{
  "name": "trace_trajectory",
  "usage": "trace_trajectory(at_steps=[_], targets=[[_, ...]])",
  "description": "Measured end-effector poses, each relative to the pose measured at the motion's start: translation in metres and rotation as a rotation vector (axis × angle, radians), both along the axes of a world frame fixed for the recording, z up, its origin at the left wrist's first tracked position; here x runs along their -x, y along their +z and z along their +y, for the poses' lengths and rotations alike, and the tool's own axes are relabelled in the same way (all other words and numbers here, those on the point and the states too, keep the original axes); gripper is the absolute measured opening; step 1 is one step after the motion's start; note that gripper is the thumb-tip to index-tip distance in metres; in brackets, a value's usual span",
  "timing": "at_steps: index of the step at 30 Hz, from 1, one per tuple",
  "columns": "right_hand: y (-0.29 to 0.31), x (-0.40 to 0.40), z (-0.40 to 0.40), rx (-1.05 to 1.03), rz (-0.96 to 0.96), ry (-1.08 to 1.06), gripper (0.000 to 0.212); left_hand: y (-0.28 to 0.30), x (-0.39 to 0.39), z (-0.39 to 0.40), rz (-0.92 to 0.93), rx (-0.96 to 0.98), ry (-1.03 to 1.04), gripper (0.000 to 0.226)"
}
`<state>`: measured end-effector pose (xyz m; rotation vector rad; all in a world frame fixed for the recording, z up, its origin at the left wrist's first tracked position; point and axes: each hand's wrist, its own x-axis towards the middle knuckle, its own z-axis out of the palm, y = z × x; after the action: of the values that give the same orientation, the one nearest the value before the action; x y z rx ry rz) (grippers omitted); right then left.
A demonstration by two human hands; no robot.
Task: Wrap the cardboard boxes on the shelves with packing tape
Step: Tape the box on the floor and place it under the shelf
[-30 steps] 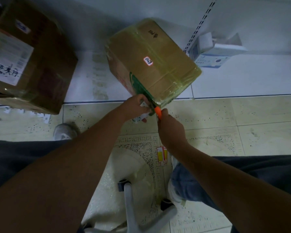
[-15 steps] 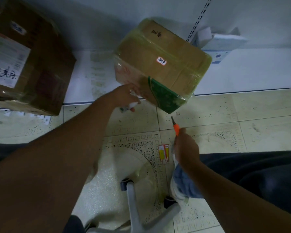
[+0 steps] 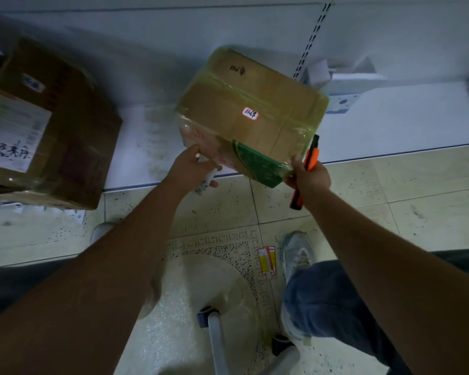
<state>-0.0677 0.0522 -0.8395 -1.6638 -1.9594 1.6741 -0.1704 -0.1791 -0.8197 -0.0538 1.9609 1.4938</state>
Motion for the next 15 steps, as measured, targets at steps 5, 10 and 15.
trace_trajectory(at_steps=[5,10,15], targets=[[0.011,0.049,0.031,-0.372,-0.162,0.108,0.012,0.014,0.013,0.003,0.049,0.053,0.049,0.011],[0.009,0.069,0.044,-0.355,-0.172,0.127,0.007,0.048,0.05,0.0,0.226,0.148,0.13,0.005],[0.012,0.061,0.043,-0.418,-0.204,0.239,0.007,0.082,0.107,-0.014,0.468,0.509,-0.024,0.009]])
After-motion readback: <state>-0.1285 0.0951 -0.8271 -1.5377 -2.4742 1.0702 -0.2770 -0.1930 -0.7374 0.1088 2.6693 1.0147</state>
